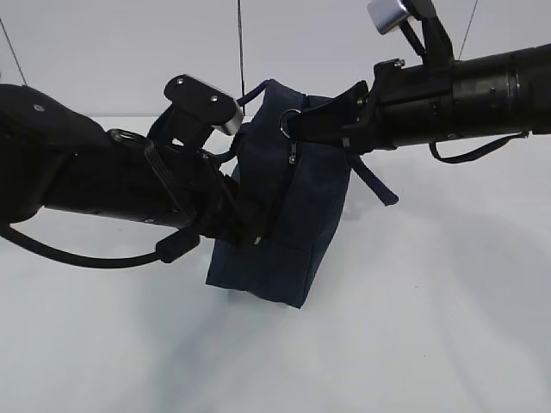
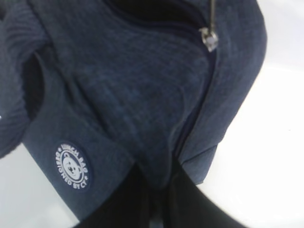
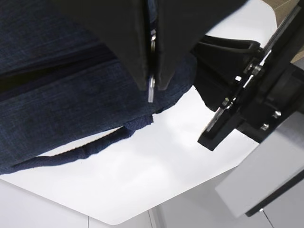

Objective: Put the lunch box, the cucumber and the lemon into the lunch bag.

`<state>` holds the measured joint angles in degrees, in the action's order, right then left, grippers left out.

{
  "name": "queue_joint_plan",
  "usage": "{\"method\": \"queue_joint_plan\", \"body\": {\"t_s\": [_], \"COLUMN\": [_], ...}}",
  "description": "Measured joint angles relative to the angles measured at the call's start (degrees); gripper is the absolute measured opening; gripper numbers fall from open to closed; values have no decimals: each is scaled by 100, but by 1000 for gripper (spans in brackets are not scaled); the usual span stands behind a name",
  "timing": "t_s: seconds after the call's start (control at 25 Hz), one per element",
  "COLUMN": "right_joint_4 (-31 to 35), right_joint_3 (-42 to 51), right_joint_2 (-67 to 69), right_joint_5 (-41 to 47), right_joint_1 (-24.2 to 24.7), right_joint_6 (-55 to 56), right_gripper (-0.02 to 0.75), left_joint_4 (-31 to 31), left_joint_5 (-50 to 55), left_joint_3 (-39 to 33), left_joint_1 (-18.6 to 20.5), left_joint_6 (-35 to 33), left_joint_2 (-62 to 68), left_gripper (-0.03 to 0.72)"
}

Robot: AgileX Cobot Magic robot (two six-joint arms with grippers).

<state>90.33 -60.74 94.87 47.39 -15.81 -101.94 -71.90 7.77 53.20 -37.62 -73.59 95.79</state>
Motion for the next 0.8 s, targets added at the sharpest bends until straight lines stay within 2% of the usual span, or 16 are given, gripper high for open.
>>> {"method": "queue_joint_plan", "body": {"t_s": [0.8], "right_joint_4": [-10], "right_joint_3": [-367], "right_joint_2": [0], "right_joint_5": [-1125], "right_joint_1": [-21], "right_joint_6": [133], "right_gripper": [7], "left_joint_4": [-261], "left_joint_5": [418], "left_joint_3": [-34], "left_joint_1": [0], "left_joint_6": [0], "left_joint_2": [-13], "left_gripper": [0]}}
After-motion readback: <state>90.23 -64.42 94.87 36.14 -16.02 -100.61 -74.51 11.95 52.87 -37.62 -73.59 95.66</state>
